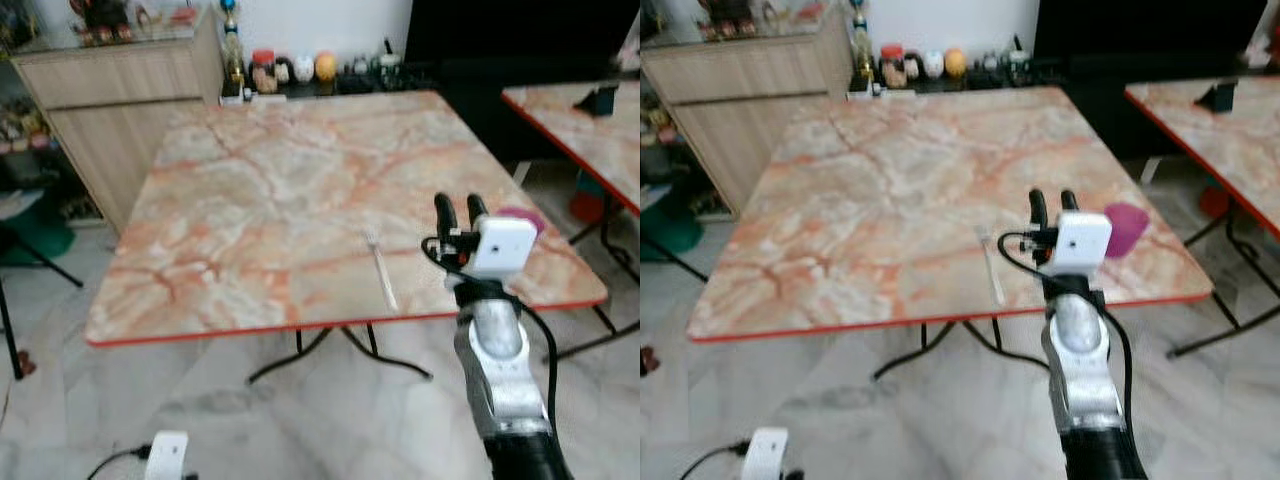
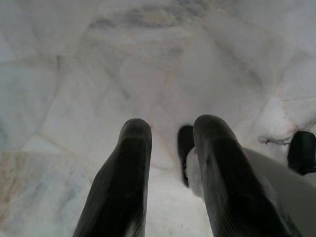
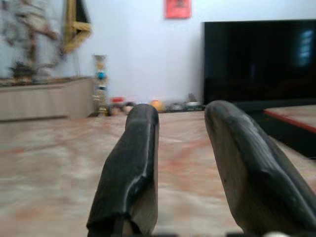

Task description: Setting the table

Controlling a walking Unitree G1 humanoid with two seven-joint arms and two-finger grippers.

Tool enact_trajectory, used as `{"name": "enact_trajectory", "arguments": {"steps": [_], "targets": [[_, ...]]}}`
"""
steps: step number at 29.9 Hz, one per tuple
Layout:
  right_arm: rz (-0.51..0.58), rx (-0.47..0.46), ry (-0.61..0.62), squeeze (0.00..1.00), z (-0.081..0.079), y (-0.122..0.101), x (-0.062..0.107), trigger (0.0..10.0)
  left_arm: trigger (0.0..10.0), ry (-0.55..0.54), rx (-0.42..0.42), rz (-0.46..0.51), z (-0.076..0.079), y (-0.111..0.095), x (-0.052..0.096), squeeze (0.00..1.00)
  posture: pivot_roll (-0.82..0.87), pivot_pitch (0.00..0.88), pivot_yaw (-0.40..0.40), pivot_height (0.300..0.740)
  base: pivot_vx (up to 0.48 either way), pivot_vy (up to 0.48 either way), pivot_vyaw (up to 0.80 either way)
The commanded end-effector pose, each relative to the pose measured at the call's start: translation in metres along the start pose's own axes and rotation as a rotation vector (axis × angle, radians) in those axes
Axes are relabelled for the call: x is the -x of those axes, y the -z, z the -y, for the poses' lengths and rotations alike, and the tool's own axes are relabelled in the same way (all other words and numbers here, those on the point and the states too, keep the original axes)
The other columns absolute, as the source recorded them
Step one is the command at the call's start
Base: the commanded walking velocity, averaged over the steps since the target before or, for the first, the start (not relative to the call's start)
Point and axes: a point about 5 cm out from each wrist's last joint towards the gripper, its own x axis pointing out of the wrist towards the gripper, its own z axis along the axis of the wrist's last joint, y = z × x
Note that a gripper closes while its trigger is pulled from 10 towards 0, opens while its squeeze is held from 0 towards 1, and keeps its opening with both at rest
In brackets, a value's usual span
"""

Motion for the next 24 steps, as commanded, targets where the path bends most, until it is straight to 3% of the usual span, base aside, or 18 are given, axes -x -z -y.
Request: {"name": "enact_trajectory", "arguments": {"steps": [1,24], "targets": [[0.019,0.004,-0.02,0.0,-0.004,-0.005,-0.002,10.0,10.0,-0.017,-0.011,-0.03,-0.004,0.008,0.002,0.0,-0.05,0.0,0.017,0.736,0.0,0.0,0.0],[-0.051,-0.002,0.024,0.0,0.006,0.008,0.005,10.0,10.0,-0.009,0.004,-0.033,-0.011,0.007,0.002,0.0,-0.04,0.0,0.009,0.736,0.034,0.0,0.0]]}}
